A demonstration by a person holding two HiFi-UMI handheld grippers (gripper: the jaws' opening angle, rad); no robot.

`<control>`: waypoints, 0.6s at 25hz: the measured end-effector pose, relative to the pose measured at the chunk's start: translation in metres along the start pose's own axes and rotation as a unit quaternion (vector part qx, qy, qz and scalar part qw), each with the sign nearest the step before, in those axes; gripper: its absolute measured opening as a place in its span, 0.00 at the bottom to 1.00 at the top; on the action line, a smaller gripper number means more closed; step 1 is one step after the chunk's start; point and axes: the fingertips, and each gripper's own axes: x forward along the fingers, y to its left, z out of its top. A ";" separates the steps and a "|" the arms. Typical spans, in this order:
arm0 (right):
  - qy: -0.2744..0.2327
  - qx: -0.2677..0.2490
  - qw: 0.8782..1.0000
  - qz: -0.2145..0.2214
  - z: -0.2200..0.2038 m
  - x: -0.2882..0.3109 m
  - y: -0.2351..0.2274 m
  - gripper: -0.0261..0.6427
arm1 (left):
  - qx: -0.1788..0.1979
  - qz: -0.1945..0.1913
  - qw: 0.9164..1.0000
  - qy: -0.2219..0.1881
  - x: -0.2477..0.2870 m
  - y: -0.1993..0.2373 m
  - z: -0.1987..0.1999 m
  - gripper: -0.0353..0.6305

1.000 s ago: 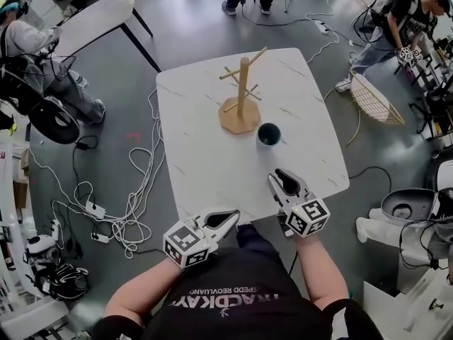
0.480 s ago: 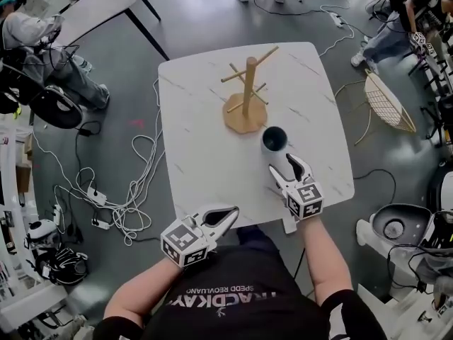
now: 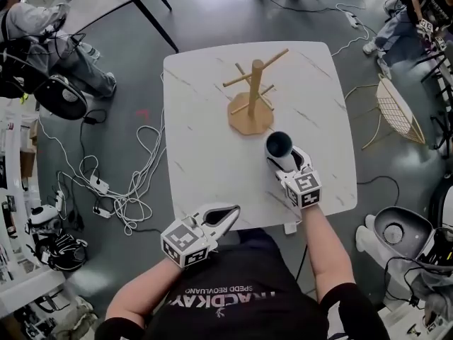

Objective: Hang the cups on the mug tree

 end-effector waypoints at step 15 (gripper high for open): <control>-0.003 -0.063 0.997 0.038 -0.003 0.028 -0.001 0.50 | -0.015 0.032 0.999 0.006 0.011 0.004 -0.005 0.04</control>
